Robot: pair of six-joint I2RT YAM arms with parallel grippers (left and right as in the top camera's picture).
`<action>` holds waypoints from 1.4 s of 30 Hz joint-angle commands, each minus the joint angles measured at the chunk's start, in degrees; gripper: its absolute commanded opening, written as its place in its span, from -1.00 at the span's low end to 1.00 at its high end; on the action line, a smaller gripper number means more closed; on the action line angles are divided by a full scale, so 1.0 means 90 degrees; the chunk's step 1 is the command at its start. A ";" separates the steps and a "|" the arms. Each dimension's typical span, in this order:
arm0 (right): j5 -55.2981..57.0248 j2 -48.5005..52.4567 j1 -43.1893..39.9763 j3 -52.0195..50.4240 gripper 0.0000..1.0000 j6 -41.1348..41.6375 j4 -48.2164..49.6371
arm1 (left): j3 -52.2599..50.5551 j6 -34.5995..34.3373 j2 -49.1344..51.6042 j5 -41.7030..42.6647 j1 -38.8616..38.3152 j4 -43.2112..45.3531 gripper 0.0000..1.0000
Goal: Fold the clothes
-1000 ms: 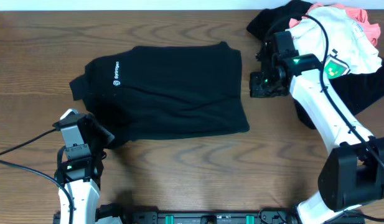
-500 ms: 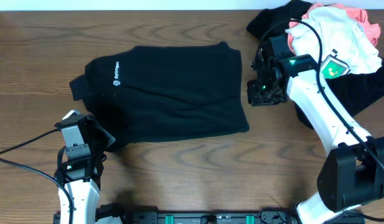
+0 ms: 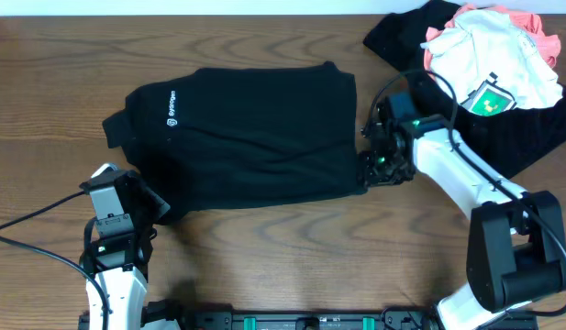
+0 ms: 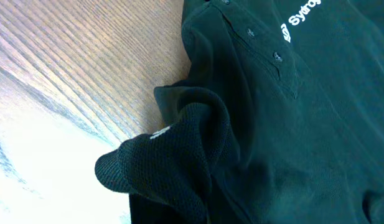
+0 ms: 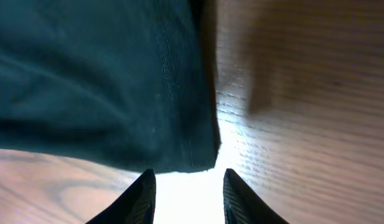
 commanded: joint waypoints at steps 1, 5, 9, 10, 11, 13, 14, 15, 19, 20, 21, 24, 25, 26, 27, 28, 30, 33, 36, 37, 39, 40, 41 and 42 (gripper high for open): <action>0.0027 0.0027 0.0046 -0.0284 -0.28 -0.0177 0.0364 | 0.0168 0.0131 -0.0053 -0.0032 -0.0019 -0.0049 -0.88; 0.0024 0.0056 0.0049 -0.0563 -0.27 -0.0265 0.0879 | 0.0168 0.0131 -0.0053 -0.0032 -0.0019 -0.0061 -0.88; 0.0027 0.0192 0.0046 -0.0629 -0.25 -0.0262 0.0981 | 0.0168 0.0131 -0.0053 -0.0032 -0.0019 -0.0061 -0.88; 0.0024 0.0240 0.0049 -0.0629 -0.25 -0.0262 0.1003 | 0.0168 0.0131 -0.0053 -0.0032 -0.0019 -0.0061 -0.87; 0.0022 0.0316 0.0049 -0.0629 -0.24 -0.0262 0.1022 | 0.0168 0.0131 -0.0053 -0.0032 -0.0019 -0.0058 -0.88; -0.0051 0.0452 0.0049 -0.0629 -0.24 -0.0262 0.1032 | 0.0168 0.0131 -0.0053 -0.0032 -0.0019 -0.0058 -0.88; -0.0119 0.0539 0.0056 -0.0629 -0.26 -0.0262 0.1032 | 0.0168 0.0131 -0.0053 -0.0032 -0.0019 -0.0061 -0.88; -0.0170 0.0595 0.0068 -0.0629 -0.27 -0.0262 0.1032 | 0.0168 0.0131 -0.0053 -0.0032 -0.0019 -0.0061 -0.88; -0.0393 0.0733 0.0177 -0.0629 -0.38 -0.0262 0.1015 | 0.0168 0.0131 -0.0053 -0.0032 -0.0019 -0.0058 -0.88; -0.0427 0.0743 0.0216 -0.0629 -0.43 -0.0262 0.1001 | 0.0168 0.0131 -0.0053 -0.0032 -0.0019 -0.0058 -0.88; -0.0444 0.0743 0.0255 -0.0629 -0.49 -0.0262 0.0976 | 0.0168 0.0131 -0.0053 -0.0032 -0.0019 -0.0061 -0.88; -0.0459 0.0743 0.0350 -0.0627 -0.88 -0.0257 0.0933 | 0.0168 0.0134 -0.0053 -0.0032 -0.0019 -0.0058 -0.88; -0.0498 0.0743 0.0369 -0.0627 -0.97 -0.0240 0.0928 | 0.0168 0.0134 -0.0053 -0.0034 -0.0019 -0.0058 -0.88; -0.0556 0.0738 0.0374 -0.0627 -0.97 -0.0236 0.0925 | 0.0172 0.0141 -0.0053 -0.0034 -0.0019 -0.0056 -0.88; -0.0680 0.0733 0.0374 -0.0614 -0.98 -0.0238 0.0920 | 0.0187 0.0204 -0.0053 -0.0034 -0.0019 -0.0053 -0.88; -0.0758 0.0724 0.0369 -0.0590 -0.98 -0.0236 0.0901 | 0.0211 0.0274 -0.0053 -0.0034 -0.0019 -0.0053 -0.88; -0.0838 0.0692 0.0355 -0.0495 -0.97 -0.0238 0.0821 | 0.0325 0.0515 -0.0070 -0.0034 -0.0019 -0.0070 -0.88; -0.0835 0.0551 0.0313 -0.0199 -0.98 -0.0238 0.0554 | 0.0566 0.0707 -0.0204 -0.0034 -0.0019 -0.0124 -0.88; -0.0835 0.0291 0.0260 0.0172 -0.97 -0.0238 0.0240 | 0.0809 0.0709 -0.0423 -0.0034 -0.0019 -0.0158 -0.88; -0.0835 0.0165 0.0248 0.0306 -0.97 -0.0238 0.0143 | 0.0872 0.0731 -0.0503 -0.0034 -0.0019 -0.0160 -0.88; -0.0833 -0.0107 0.0236 0.0573 -0.98 -0.0238 -0.0022 | 0.0996 0.0804 -0.0702 -0.0034 -0.0019 -0.0163 -0.88; -0.0826 -0.0274 0.0236 0.0724 -0.97 -0.0240 -0.0102 | 0.1052 0.0867 -0.0801 -0.0034 -0.0019 -0.0163 -0.88; -0.0804 -0.0393 0.0236 0.0831 -0.98 -0.0238 -0.0148 | 0.1107 0.0928 -0.0894 -0.0034 -0.0019 -0.0163 -0.88; -0.0763 -0.0559 0.0236 0.0981 -0.98 -0.0238 -0.0197 | 0.1180 0.0993 -0.0996 -0.0034 -0.0019 -0.0180 -0.88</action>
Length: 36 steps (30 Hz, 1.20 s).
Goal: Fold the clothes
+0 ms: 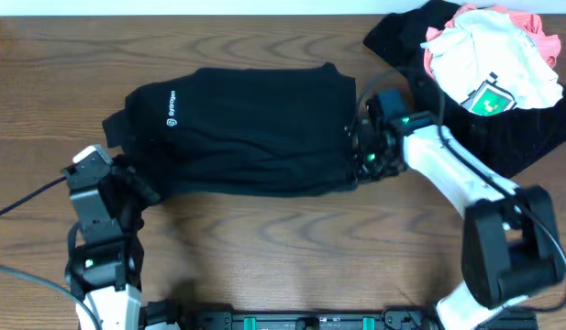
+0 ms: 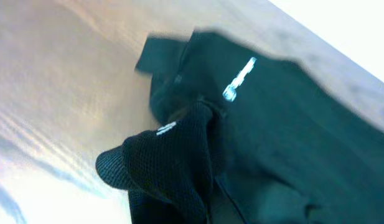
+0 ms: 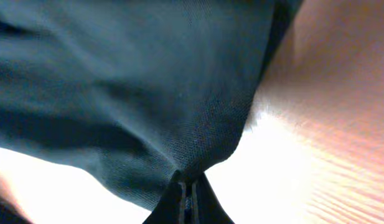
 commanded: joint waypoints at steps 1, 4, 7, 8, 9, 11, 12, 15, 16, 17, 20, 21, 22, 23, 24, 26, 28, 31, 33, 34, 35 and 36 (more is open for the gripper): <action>0.0036 -0.0750 -0.0024 0.0597 -0.98 0.0002 -0.0100 | 0.0367 0.0330 -0.0328 -0.0036 -0.0019 -0.0058 -0.88; 0.0216 -0.1166 -0.0027 0.0984 -0.98 0.0005 -0.0211 | 0.0639 0.0357 -0.0527 -0.0032 -0.0019 -0.0177 -0.88; 0.0262 -0.1489 -0.0027 0.1355 -0.97 0.0005 -0.0335 | 0.0991 0.0525 -0.0636 -0.0034 -0.0019 -0.0318 -0.88; 0.0262 -0.1596 -0.0027 0.1520 -0.98 0.0005 -0.0386 | 0.1139 0.0607 -0.0648 -0.0034 -0.0019 -0.0367 -0.88; 0.0282 -0.1661 -0.0027 0.1637 -0.97 0.0005 -0.0420 | 0.1285 0.0665 -0.0648 -0.0034 -0.0019 -0.0427 -0.88; 0.0427 -0.1778 -0.0027 0.1919 -0.97 0.0005 -0.0517 | 0.1622 0.0792 -0.0639 -0.0034 -0.0019 -0.0556 -0.88; 0.0483 -0.1809 -0.0027 0.2025 -0.97 0.0007 -0.0571 | 0.1736 0.0835 -0.0639 -0.0034 -0.0019 -0.0585 -0.88; 0.0595 -0.1843 -0.0027 0.2489 -0.97 0.0002 -0.0833 | 0.2142 0.0988 -0.0641 -0.0034 -0.0019 -0.0631 -0.88; 0.0595 -0.1843 -0.0027 0.2664 -0.97 0.0002 -0.0920 | 0.2273 0.1069 -0.0641 -0.0034 -0.0019 -0.0631 -0.88; 0.0614 -0.1843 -0.0027 0.2812 -0.98 0.0002 -0.0981 | 0.2382 0.1139 -0.0641 -0.0034 -0.0019 -0.0631 -0.88; 0.0814 -0.1843 -0.0027 0.3296 -0.97 0.0002 -0.1178 | 0.2720 0.1265 -0.0639 -0.0032 -0.0019 -0.0634 -0.88; 0.0867 -0.1843 -0.0027 0.3441 -0.97 0.0002 -0.1241 | 0.2822 0.1319 -0.0639 -0.0032 -0.0019 -0.0634 -0.88; 0.0925 -0.1843 -0.0027 0.3619 -0.97 0.0002 -0.1324 | 0.2941 0.1336 -0.0639 -0.0032 -0.0019 -0.0634 -0.88; 0.0974 -0.1843 -0.0027 0.3776 -0.98 0.0002 -0.1401 | 0.3043 0.1360 -0.0639 -0.0032 -0.0019 -0.0646 -0.88; 0.1042 -0.1843 -0.0027 0.3954 -0.97 0.0002 -0.1496 | 0.3152 0.1404 -0.0639 -0.0029 -0.0019 -0.0673 -0.88; 0.1090 -0.1843 -0.0027 0.4286 -0.98 0.0002 -0.1668 | 0.3419 0.1508 -0.0622 -0.0029 -0.0019 -0.0799 -0.88; 0.1090 -0.1843 -0.0044 0.4588 -0.97 0.0002 -0.1826 | 0.3721 0.1644 -0.0585 -0.0029 -0.0019 -0.1037 -0.88; 0.1088 -0.1843 -0.0061 0.4957 -0.97 0.0002 -0.2035 | 0.4109 0.1736 -0.0563 -0.0029 -0.0019 -0.1341 -0.88; 0.1088 -0.1843 -0.0058 0.5183 -0.97 0.0002 -0.2188 | 0.4316 0.1739 -0.0563 -0.0029 -0.0019 -0.1477 -0.88; 0.1088 -0.1848 -0.0053 0.5292 -0.97 0.0005 -0.2266 | 0.4444 0.1739 -0.0563 -0.0029 -0.0019 -0.1557 -0.88; 0.1088 -0.1848 -0.0056 0.5384 -0.97 0.0010 -0.2341 | 0.4546 0.1739 -0.0563 -0.0029 -0.0019 -0.1617 -0.88; 0.1088 -0.1848 -0.0056 0.5484 -0.97 0.0019 -0.2421 | 0.4636 0.1739 -0.0563 -0.0029 -0.0019 -0.1661 -0.88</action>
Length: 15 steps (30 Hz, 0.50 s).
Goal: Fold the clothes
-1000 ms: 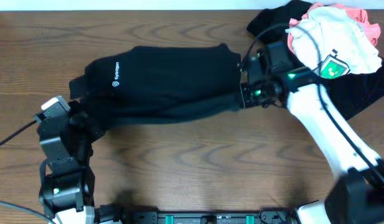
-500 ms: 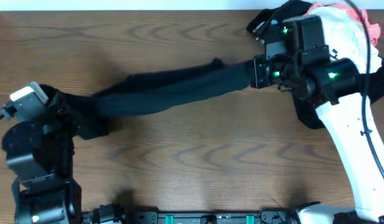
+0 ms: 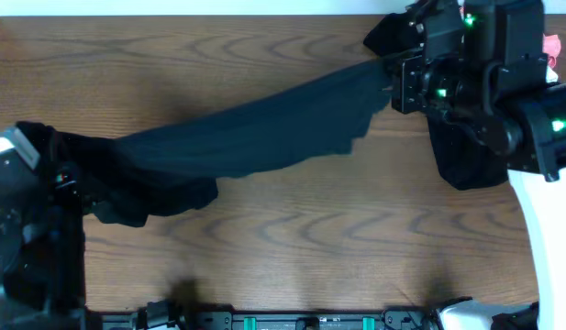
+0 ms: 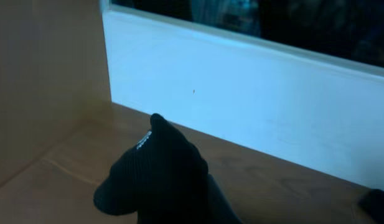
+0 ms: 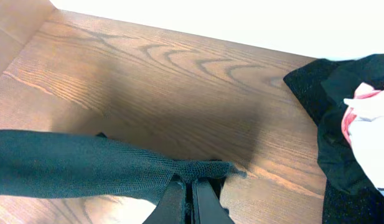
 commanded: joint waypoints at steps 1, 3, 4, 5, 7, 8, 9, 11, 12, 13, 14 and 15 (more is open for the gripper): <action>0.0121 -0.0117 -0.0056 0.0423 -0.97 0.0056 -0.0177 | 0.0452 0.0146 -0.0019 -0.0029 -0.0019 -0.0066 -0.88; 0.0124 -0.0119 -0.0056 0.0612 -0.97 0.0083 -0.0338 | 0.0600 0.0146 -0.0019 -0.0029 -0.0019 -0.0165 -0.88; 0.0124 -0.0119 -0.0056 0.0702 -0.97 0.0083 -0.0415 | 0.0678 0.0146 -0.0019 -0.0029 -0.0019 -0.0238 -0.88; 0.0129 -0.0119 -0.0056 0.0804 -0.97 0.0083 -0.0503 | 0.0770 0.0143 -0.0019 -0.0027 -0.0019 -0.0321 -0.89; 0.0214 -0.0124 -0.0056 0.0984 -0.98 0.0114 -0.0685 | 0.0913 0.0146 -0.0019 0.0007 -0.0019 -0.0483 -0.88; 0.0301 -0.0129 -0.0056 0.1078 -0.97 0.0126 -0.0787 | 0.0996 0.0146 -0.0019 0.0027 -0.0019 -0.0600 -0.88; 0.0386 -0.0131 -0.0053 0.1156 -0.97 0.0126 -0.0882 | 0.1064 0.0146 -0.0017 0.0068 -0.0019 -0.0707 -0.88; 0.0481 -0.0131 -0.0053 0.1321 -0.98 0.0185 -0.1090 | 0.1214 0.0141 -0.0015 0.0253 -0.0019 -0.0950 -0.88; 0.0488 -0.0134 -0.0053 0.1394 -0.98 0.0236 -0.1195 | 0.1299 0.0136 -0.0015 0.0333 -0.0019 -0.1078 -0.88; 0.0488 -0.0136 -0.0053 0.1455 -0.98 0.0245 -0.1277 | 0.1370 0.0114 -0.0015 0.0347 -0.0019 -0.1192 -0.88; 0.0491 -0.0141 -0.0053 0.1506 -0.97 0.0248 -0.1358 | 0.1443 0.0114 -0.0015 0.0350 -0.0019 -0.1328 -0.88; 0.0503 -0.0143 -0.0053 0.1557 -0.97 0.0308 -0.1447 | 0.1515 0.0112 -0.0015 0.0350 -0.0019 -0.1469 -0.88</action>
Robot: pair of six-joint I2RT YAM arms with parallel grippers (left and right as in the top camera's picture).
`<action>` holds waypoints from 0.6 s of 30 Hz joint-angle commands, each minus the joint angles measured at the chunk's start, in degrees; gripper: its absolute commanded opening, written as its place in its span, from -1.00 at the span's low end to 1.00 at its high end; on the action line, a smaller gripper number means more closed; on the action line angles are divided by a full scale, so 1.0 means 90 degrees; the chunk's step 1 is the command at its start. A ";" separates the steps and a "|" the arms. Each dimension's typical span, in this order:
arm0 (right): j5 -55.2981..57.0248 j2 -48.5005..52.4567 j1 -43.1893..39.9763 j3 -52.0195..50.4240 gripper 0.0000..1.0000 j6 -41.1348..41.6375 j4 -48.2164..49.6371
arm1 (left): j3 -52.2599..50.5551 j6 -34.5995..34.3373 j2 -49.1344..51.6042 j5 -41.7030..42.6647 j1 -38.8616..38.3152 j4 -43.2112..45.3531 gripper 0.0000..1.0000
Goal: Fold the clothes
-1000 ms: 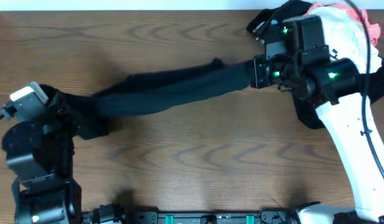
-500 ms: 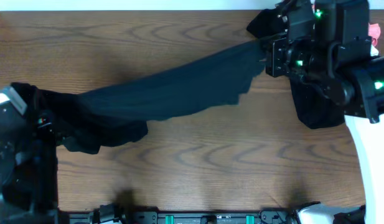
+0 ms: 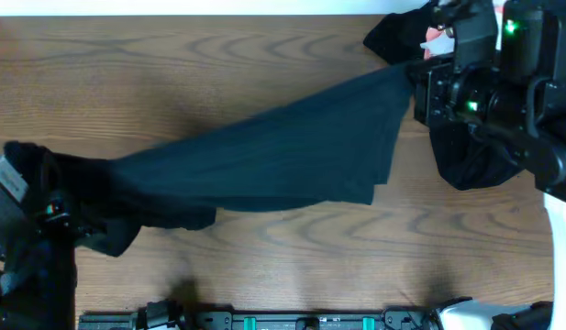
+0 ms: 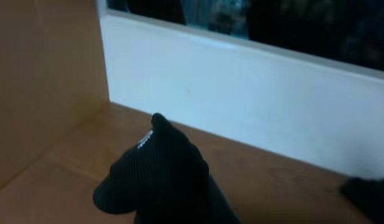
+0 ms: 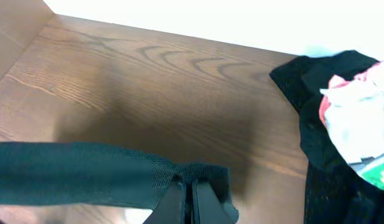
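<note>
A black polo shirt [image 3: 273, 156] hangs stretched in the air across the table between both arms. My right gripper [image 5: 189, 191] is shut on the shirt's hem corner [image 5: 198, 171] at the upper right, high above the table. My left gripper sits at the far left edge in the overhead view; its fingers are hidden under a bunched black lump of the shirt [image 4: 157, 174], which it holds up. The shirt's lower edge sags toward the table [image 3: 264, 247] near the left.
A pile of other clothes lies at the back right: a black garment [image 5: 341, 130] with a white and pink one [image 5: 356, 106] on top. A white wall [image 4: 254, 106] runs behind the table.
The right gripper has shifted a little right and down in the overhead view. The shirt now hangs wider and flatter. The left arm has moved slightly lower at the left edge.
The shirt lay flat on the table, the left gripper holding its sleeve end and the right gripper open at its right hem. Then the right gripper was shut on the hem. Later both arms held the shirt stretched above the table, and it now hangs spread wider.
</note>
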 commanded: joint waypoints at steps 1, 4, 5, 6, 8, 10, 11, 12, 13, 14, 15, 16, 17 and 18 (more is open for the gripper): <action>0.0206 -0.0136 -0.0051 0.0265 -0.97 0.0265 -0.0187 | 0.0381 0.0070 -0.0015 0.0134 -0.0019 -0.0270 -0.88; 0.0209 -0.0192 -0.0049 0.0304 -0.97 0.0379 -0.0396 | 0.0597 -0.0165 -0.0015 0.0129 -0.0019 -0.0770 -0.88; 0.0209 -0.0206 -0.0049 0.0304 -0.97 0.0379 -0.0406 | 0.0656 -0.0185 -0.0015 0.0126 -0.0019 -0.0848 -0.88; 0.0219 -0.0236 -0.0049 0.0313 -0.97 0.0376 -0.0379 | 0.0721 -0.0182 -0.0015 0.0107 -0.0019 -0.0872 -0.88; 0.0427 -0.0284 -0.0049 0.0427 -0.97 0.0376 -0.0306 | 0.0903 -0.0153 -0.0002 -0.0068 -0.0019 -0.0784 -0.88; 0.0493 -0.0287 -0.0049 0.0648 -0.97 0.0352 -0.0306 | 0.1154 -0.0036 0.0051 -0.0131 -0.0019 -0.0685 -0.87; 0.0493 -0.0282 -0.0049 0.0767 -0.97 0.0352 -0.0316 | 0.1307 -0.0036 0.0109 -0.0129 -0.0019 -0.0697 -0.88; 0.0495 -0.0282 -0.0049 0.0848 -0.97 0.0352 -0.0316 | 0.1433 -0.0036 0.0170 -0.0104 -0.0019 -0.0733 -0.88; 0.0495 -0.0282 -0.0049 0.0918 -0.97 0.0352 -0.0316 | 0.1545 -0.0039 0.0233 -0.0068 -0.0019 -0.0782 -0.88; 0.0493 -0.0282 -0.0049 0.0969 -0.97 0.0352 -0.0325 | 0.1659 -0.0039 0.0316 0.0007 -0.0019 -0.0865 -0.88; 0.0493 -0.0282 -0.0049 0.1001 -0.97 0.0355 -0.0347 | 0.1744 -0.0039 0.0389 0.0078 -0.0019 -0.0967 -0.88; 0.0493 -0.0282 -0.0049 0.1022 -0.97 0.0355 -0.0396 | 0.1846 -0.0044 0.0471 0.0141 -0.0019 -0.1129 -0.88; 0.0493 -0.0282 -0.0049 0.1035 -0.97 0.0355 -0.0447 | 0.1921 -0.0044 0.0532 0.0158 -0.0019 -0.1265 -0.88; 0.0495 -0.0282 -0.0049 0.1044 -0.97 0.0355 -0.0512 | 0.1996 -0.0044 0.0593 0.0158 -0.0019 -0.1423 -0.88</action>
